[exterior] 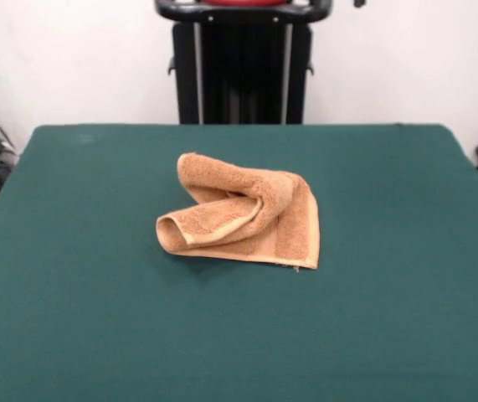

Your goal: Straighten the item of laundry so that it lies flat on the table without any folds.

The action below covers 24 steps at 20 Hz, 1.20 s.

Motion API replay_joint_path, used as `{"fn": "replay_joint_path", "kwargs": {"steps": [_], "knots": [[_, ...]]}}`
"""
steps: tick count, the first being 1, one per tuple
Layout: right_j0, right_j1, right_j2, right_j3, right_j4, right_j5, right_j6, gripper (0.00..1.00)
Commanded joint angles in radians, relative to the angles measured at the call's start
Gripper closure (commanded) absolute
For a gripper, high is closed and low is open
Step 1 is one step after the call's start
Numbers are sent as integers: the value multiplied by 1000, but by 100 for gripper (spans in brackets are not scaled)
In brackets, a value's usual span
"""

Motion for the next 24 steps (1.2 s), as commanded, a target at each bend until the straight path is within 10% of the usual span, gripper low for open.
{"fn": "replay_joint_path", "kwargs": {"steps": [1,24], "knots": [[-60,64,83,28,-29,-48,2,0],[-485,137,492,42,-24,-25,-272,0]]}}
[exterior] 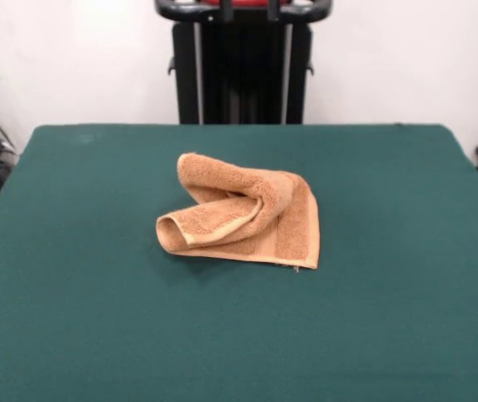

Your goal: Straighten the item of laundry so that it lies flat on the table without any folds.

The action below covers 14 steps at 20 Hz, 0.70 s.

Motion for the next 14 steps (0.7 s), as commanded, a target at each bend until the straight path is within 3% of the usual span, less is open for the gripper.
{"fn": "replay_joint_path", "kwargs": {"steps": [1,4,8,14], "knots": [[-103,140,285,38,-10,-12,-290,0],[-182,159,390,20,-44,13,-360,0],[-258,231,518,-26,-133,227,-518,0],[-279,362,597,-162,-283,454,-647,0]]}}
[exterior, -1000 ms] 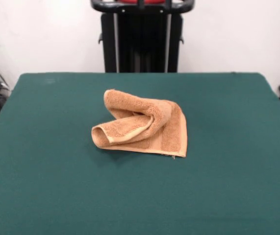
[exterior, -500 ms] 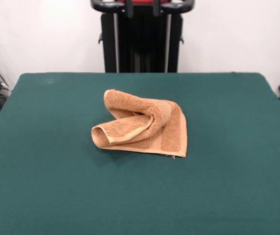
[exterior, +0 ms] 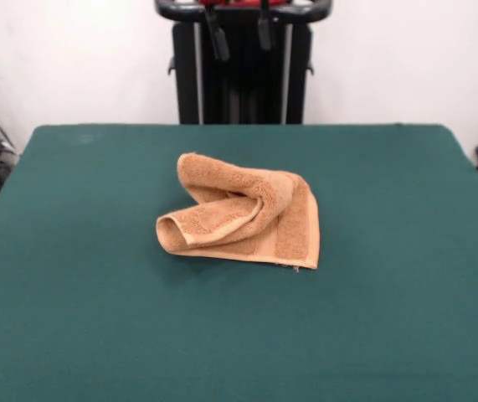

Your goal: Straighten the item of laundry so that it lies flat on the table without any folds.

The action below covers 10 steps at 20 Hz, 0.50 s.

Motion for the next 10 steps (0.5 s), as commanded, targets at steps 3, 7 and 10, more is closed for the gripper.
{"fn": "replay_joint_path", "kwargs": {"steps": [3,7,10], "knots": [[-3,252,267,-160,-206,377,-571,0],[-32,314,324,-197,-232,429,-677,0],[-42,346,328,-226,-226,466,-680,0]]}}
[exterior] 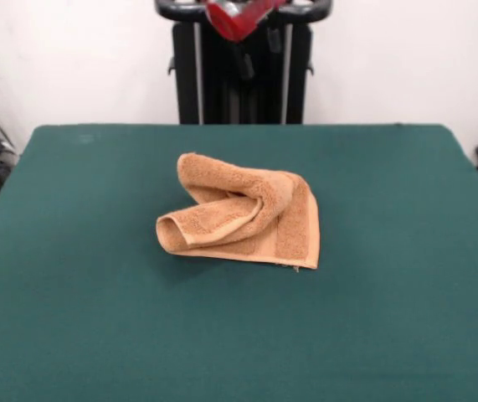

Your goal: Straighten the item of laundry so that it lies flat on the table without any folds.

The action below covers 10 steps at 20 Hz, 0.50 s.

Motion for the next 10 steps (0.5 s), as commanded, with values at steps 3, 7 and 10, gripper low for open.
{"fn": "replay_joint_path", "kwargs": {"steps": [3,7,10], "knots": [[-4,173,141,-148,-56,143,-354,0],[-26,223,125,-163,-75,106,-354,0],[-45,263,133,-180,-77,50,-346,0]]}}
